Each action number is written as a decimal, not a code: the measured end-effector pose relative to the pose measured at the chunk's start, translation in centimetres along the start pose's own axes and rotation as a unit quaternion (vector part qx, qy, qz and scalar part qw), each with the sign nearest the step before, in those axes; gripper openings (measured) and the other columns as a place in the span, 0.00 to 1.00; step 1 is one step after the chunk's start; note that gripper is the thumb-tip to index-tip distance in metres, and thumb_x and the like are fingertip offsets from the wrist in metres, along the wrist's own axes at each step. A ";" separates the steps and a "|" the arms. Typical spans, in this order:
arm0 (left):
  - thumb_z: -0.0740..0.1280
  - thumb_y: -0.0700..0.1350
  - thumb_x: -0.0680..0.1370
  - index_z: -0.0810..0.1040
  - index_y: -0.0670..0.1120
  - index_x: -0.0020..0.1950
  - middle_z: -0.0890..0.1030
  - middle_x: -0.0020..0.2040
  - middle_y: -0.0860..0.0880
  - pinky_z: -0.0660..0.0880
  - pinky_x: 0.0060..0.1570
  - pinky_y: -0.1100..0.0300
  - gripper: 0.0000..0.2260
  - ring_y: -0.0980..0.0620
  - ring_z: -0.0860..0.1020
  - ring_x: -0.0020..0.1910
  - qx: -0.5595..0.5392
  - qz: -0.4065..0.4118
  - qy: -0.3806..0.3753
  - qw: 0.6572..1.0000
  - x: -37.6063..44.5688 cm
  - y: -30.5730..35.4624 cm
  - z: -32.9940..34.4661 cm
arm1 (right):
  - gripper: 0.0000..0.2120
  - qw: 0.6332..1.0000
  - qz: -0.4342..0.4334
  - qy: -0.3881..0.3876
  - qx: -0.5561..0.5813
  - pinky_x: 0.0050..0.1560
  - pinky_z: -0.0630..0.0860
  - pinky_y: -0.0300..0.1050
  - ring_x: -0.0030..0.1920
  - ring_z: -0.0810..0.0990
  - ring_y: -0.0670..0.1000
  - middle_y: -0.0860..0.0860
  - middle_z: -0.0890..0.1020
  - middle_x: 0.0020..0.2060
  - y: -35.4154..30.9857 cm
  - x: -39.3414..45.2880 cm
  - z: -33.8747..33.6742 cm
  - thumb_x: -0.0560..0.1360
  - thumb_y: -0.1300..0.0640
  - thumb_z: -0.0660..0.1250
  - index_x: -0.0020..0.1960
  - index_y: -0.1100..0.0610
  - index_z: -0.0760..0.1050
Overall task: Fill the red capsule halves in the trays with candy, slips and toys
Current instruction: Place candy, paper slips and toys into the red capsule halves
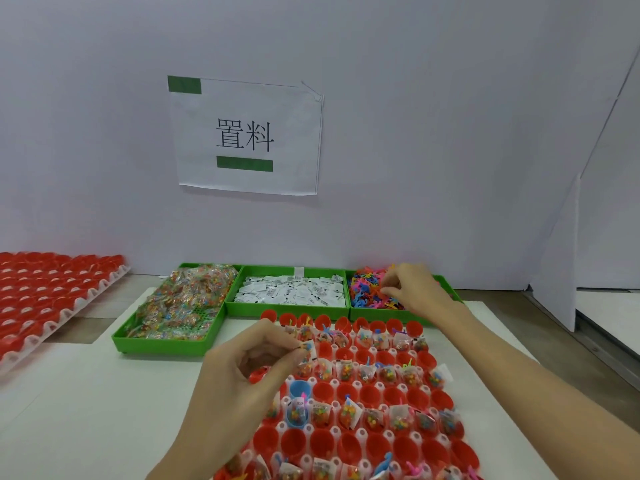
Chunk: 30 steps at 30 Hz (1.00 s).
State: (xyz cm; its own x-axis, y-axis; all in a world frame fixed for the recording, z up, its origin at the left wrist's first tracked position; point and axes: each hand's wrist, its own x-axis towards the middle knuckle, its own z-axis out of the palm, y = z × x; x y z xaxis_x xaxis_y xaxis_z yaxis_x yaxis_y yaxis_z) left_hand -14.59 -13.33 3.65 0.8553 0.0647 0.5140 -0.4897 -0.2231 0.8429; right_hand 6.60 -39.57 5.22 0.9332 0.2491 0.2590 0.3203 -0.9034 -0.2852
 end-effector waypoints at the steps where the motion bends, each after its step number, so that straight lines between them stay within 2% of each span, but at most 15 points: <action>1: 0.76 0.44 0.72 0.84 0.53 0.44 0.86 0.42 0.48 0.83 0.48 0.55 0.05 0.46 0.86 0.43 0.005 0.002 0.002 1.000 0.0 -0.1 -0.1 | 0.09 1.000 0.000 -0.001 -0.013 0.55 0.80 0.44 0.49 0.84 0.50 0.53 0.87 0.51 0.1 0.3 0.5 0.77 0.56 0.73 0.56 0.58 0.85; 7: 0.75 0.45 0.72 0.84 0.54 0.44 0.86 0.41 0.50 0.83 0.47 0.55 0.04 0.48 0.86 0.43 0.020 0.006 0.010 1.000 0.0 -0.5 -0.3 | 0.03 0.998 0.021 -0.005 -0.064 0.52 0.82 0.49 0.45 0.84 0.51 0.53 0.85 0.45 0.3 1.1 1.8 0.74 0.59 0.76 0.43 0.59 0.84; 11: 0.76 0.45 0.72 0.84 0.53 0.44 0.86 0.41 0.50 0.83 0.47 0.54 0.04 0.48 0.86 0.43 0.019 0.003 0.012 1.000 0.1 -0.5 -0.3 | 0.03 0.999 0.028 0.000 -0.036 0.54 0.83 0.48 0.44 0.82 0.48 0.51 0.85 0.45 0.6 1.0 2.2 0.75 0.62 0.75 0.43 0.56 0.83; 17: 0.76 0.44 0.72 0.84 0.53 0.43 0.86 0.41 0.49 0.83 0.47 0.53 0.05 0.46 0.86 0.43 0.018 -0.002 0.008 1.000 0.1 -0.5 -0.3 | 0.02 0.997 0.042 0.044 0.056 0.47 0.77 0.38 0.42 0.80 0.45 0.50 0.84 0.43 0.9 0.7 2.0 0.76 0.62 0.73 0.47 0.58 0.85; 23: 0.76 0.44 0.72 0.84 0.54 0.44 0.86 0.41 0.49 0.83 0.47 0.52 0.05 0.46 0.86 0.43 0.023 -0.001 0.005 1.000 0.0 -0.4 -0.3 | 0.02 0.993 0.051 0.060 0.090 0.49 0.80 0.42 0.44 0.82 0.48 0.51 0.84 0.42 1.0 0.2 1.2 0.77 0.62 0.73 0.48 0.58 0.84; 26: 0.76 0.45 0.72 0.84 0.53 0.44 0.86 0.41 0.49 0.83 0.48 0.53 0.04 0.47 0.86 0.43 0.019 -0.004 0.006 1.000 0.0 -0.5 -0.3 | 0.02 0.991 0.058 0.066 0.102 0.44 0.79 0.39 0.41 0.81 0.46 0.50 0.84 0.40 1.2 0.0 1.2 0.75 0.64 0.73 0.46 0.58 0.84; 30: 0.76 0.46 0.72 0.84 0.53 0.43 0.86 0.41 0.48 0.83 0.47 0.54 0.03 0.46 0.86 0.42 0.017 -0.003 0.006 1.000 0.0 -0.4 -0.3 | 0.02 0.985 0.077 0.071 0.135 0.43 0.79 0.39 0.42 0.82 0.47 0.51 0.84 0.40 1.3 0.1 1.3 0.74 0.64 0.73 0.45 0.59 0.84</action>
State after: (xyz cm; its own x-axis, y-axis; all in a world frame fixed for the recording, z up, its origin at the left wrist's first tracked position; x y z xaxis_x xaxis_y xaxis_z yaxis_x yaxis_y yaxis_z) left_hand -14.42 -12.97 3.40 0.8561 0.0784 0.5108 -0.4778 -0.2564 0.8402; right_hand 7.31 -40.24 3.65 0.9483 0.0470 0.3140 0.2255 -0.7958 -0.5620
